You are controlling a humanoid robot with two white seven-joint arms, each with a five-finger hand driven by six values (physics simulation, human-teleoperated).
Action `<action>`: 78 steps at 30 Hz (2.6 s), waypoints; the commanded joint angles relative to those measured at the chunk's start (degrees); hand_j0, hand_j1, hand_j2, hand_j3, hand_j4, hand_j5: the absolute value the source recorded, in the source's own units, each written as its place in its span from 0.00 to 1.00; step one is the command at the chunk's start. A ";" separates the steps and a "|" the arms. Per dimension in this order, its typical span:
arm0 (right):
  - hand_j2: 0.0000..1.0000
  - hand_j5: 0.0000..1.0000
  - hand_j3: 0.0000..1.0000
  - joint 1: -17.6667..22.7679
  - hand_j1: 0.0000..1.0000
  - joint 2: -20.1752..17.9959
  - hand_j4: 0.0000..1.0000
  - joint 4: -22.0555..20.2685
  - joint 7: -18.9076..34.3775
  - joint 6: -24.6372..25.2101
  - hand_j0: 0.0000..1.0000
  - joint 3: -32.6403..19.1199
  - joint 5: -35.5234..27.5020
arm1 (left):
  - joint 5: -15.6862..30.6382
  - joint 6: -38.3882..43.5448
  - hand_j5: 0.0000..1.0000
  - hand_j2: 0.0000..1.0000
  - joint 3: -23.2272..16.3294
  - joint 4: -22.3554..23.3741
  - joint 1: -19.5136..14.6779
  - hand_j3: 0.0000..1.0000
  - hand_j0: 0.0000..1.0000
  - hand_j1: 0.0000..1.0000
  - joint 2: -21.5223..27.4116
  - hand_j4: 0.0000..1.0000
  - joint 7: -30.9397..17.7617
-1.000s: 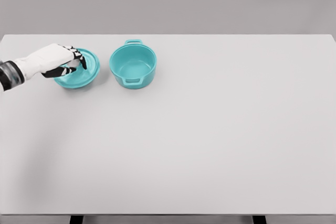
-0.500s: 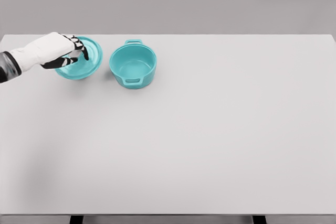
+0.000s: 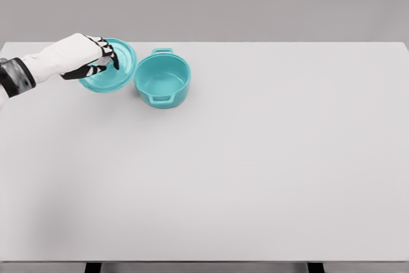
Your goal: Cover the pot with left arm
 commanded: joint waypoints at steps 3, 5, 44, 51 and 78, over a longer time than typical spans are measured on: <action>1.00 1.00 1.00 0.00 1.00 0.00 1.00 -0.01 0.01 0.00 1.00 0.00 0.01 | 0.26 0.08 0.46 0.46 0.05 -0.14 0.00 0.46 0.46 0.46 -1.28 0.46 0.04; 1.00 1.00 1.00 0.00 1.00 0.00 1.00 -0.01 0.01 0.00 1.00 0.00 0.01 | 0.09 0.08 0.46 0.46 0.05 -0.06 -0.18 0.46 0.46 0.46 -1.98 0.46 0.04; 1.00 1.00 1.00 0.00 1.00 0.00 1.00 -0.01 0.01 0.00 1.00 0.00 0.01 | -1.32 0.08 0.47 0.47 -3.82 5.66 -4.04 0.47 0.47 0.47 -13.06 0.47 -0.05; 1.00 1.00 1.00 0.00 1.00 0.00 1.00 -0.01 0.01 0.00 1.00 0.00 0.01 | -1.40 0.08 0.47 0.47 -4.17 6.62 -4.22 0.47 0.47 0.47 -14.20 0.47 -0.05; 1.00 1.00 1.00 0.00 1.00 0.00 1.00 -0.01 0.01 0.00 1.00 0.00 0.01 | -1.32 0.08 0.53 0.53 -4.52 8.12 -4.57 0.53 0.53 0.53 -14.20 0.53 -0.14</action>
